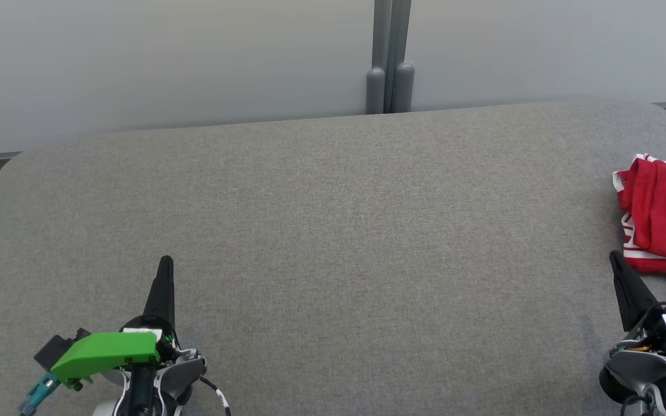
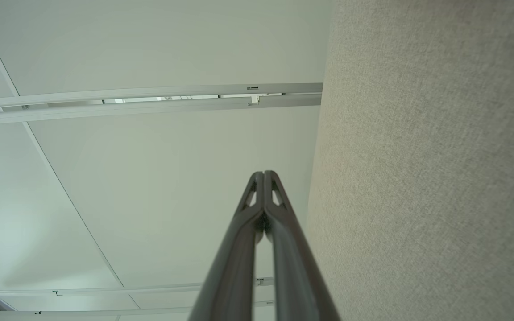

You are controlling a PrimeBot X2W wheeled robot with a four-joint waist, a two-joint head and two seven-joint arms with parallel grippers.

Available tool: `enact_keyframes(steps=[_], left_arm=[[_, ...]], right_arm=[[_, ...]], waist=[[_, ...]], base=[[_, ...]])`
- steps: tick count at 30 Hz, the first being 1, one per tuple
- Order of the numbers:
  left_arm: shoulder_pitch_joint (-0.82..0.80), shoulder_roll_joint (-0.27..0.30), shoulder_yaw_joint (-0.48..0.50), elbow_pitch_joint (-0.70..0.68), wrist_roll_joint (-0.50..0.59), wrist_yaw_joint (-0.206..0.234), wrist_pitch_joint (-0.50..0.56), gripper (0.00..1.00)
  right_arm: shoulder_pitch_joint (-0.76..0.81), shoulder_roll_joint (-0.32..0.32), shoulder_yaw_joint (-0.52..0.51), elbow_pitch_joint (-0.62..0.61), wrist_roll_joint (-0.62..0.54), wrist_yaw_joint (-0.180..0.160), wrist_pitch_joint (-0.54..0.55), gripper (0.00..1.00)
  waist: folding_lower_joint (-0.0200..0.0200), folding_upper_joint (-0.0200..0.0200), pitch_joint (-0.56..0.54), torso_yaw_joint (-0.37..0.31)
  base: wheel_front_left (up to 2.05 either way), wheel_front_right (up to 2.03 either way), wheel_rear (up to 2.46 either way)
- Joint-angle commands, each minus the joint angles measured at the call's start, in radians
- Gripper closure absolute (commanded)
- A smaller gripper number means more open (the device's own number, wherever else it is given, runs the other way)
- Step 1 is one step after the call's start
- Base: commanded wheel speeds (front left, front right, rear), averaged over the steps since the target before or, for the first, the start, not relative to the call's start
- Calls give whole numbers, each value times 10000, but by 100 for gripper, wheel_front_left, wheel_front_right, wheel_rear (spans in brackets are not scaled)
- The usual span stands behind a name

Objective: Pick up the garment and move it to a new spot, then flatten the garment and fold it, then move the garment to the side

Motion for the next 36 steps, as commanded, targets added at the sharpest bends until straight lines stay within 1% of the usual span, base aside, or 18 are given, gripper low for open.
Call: enact_keyframes(steps=[1, 36], left_arm=[[-122, 0, -9, -38, -47, -48, -8, 100], [-121, 0, -9, -38, -49, -48, -8, 100]], right_arm=[[-110, -50, -15, 17, 34, 4, 39, 100], [-110, -48, -14, 17, 35, 4, 38, 100]], waist=[[0, 0, 0, 0], [0, 0, 0, 0]], base=[[0, 0, 0], [0, 0, 0]])
